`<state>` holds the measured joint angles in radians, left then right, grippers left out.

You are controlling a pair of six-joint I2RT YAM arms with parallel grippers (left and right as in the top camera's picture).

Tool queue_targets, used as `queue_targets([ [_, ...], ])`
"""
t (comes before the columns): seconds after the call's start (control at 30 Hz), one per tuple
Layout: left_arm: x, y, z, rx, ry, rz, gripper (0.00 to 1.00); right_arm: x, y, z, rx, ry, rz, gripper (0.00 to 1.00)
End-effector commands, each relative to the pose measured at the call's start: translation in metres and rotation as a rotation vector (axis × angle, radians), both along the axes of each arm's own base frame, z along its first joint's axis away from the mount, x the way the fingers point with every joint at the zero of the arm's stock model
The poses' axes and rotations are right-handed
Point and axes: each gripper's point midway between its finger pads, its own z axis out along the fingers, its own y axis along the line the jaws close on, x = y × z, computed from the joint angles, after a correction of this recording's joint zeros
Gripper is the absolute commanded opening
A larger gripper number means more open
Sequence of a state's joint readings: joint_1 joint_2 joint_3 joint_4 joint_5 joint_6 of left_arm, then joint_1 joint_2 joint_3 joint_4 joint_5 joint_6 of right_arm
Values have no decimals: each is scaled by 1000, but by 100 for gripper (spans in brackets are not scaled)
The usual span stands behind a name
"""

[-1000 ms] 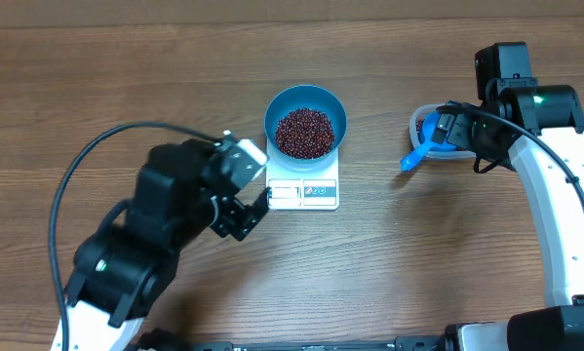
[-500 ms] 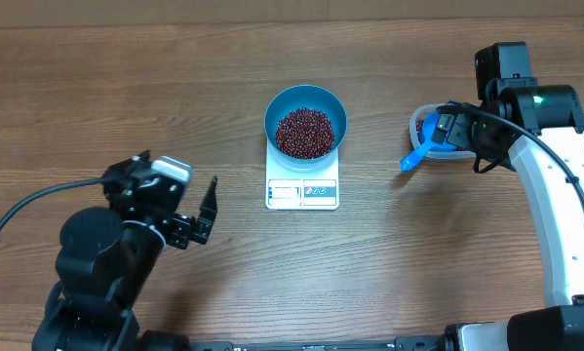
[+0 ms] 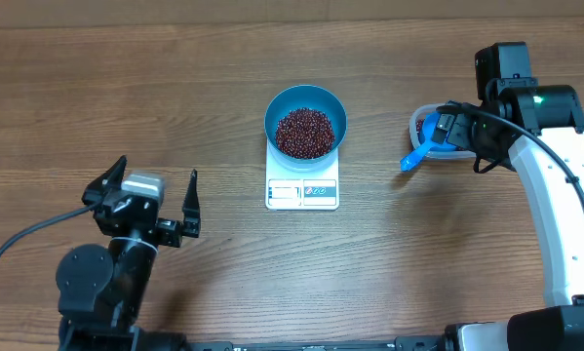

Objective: Scoop item into bowl and weigh 150g on scale

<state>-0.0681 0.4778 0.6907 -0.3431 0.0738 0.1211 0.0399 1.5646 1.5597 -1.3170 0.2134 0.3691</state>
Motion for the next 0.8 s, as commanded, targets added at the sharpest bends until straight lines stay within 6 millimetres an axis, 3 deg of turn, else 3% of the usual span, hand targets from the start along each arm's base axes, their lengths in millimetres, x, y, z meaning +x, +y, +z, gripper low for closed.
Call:
queue_targets([
  [0.0,-1,5,-6,-74,-30,27,99,7,-1,10,-4,-34,7,100],
  [0.2,-2,19,-15,-155,-113,85,99,7,-1,10,-4,-34,7,100],
  [0.77,-24,49,-27,-149,-313,207,100,7,-1,10,-4,-34,7,100],
])
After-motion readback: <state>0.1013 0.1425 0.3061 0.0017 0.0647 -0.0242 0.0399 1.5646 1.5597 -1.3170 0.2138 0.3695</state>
